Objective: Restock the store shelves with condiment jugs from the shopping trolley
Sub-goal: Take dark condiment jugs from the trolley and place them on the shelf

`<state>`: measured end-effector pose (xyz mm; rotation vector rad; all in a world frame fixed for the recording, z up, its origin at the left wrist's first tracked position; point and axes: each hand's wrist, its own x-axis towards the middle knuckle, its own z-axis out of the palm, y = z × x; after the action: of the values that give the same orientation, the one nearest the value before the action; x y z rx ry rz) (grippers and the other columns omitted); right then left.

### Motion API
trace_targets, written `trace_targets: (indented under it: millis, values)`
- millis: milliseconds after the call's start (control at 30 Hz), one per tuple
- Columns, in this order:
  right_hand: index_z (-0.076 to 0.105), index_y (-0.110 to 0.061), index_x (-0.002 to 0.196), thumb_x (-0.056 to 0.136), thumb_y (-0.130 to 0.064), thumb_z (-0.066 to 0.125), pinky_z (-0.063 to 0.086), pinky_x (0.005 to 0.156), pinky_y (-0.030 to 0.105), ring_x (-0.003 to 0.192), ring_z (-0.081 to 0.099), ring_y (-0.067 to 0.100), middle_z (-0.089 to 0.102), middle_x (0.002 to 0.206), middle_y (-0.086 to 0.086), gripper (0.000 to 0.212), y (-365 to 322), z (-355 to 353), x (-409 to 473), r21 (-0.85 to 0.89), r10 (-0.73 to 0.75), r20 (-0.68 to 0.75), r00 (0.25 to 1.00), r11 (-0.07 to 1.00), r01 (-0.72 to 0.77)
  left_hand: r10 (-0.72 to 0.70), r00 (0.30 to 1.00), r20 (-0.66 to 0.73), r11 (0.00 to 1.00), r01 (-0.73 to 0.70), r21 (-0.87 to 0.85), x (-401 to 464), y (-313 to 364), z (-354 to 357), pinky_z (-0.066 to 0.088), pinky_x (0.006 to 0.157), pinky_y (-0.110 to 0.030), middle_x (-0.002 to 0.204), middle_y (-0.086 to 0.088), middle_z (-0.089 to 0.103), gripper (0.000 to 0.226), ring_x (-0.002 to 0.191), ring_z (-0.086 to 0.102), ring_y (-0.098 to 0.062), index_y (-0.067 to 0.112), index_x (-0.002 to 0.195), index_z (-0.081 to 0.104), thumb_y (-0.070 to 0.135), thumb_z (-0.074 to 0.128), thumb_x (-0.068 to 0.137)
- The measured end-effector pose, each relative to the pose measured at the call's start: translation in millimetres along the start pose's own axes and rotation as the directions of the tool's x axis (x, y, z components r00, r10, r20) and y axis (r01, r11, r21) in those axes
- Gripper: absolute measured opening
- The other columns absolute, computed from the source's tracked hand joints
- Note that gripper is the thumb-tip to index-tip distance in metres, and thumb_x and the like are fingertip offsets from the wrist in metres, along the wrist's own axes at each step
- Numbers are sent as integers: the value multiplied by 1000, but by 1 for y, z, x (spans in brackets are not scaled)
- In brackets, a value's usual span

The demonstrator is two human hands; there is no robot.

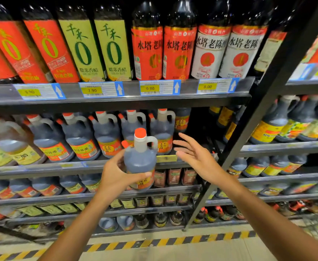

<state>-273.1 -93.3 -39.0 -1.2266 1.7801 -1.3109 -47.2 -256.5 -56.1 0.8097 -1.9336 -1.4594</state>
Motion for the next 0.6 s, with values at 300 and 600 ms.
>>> trace_targets:
  millis: [300, 600]
  values:
    - [61, -27, 131, 103, -31, 54, 54, 88, 38, 111, 64, 3, 69, 118, -15, 29, -29, -21, -31, -367, -203, -83, 976, 916, 160, 195, 963, 186, 972, -215, 94, 9, 20, 74, 47, 88, -11, 127, 26, 61, 87, 117, 55, 9, 34, 130, 55, 35, 98, 55]
    - [58, -13, 140, 100, -31, 52, 44, 108, 23, 136, 50, 8, 55, 146, -5, 44, -31, -58, -52, -467, -339, -202, 919, 858, 214, 400, 899, 178, 904, -419, 88, 44, 33, 137, 45, 107, -31, 149, 16, 47, 88, 138, 43, -1, 28, 148, 40, 39, 87, 74]
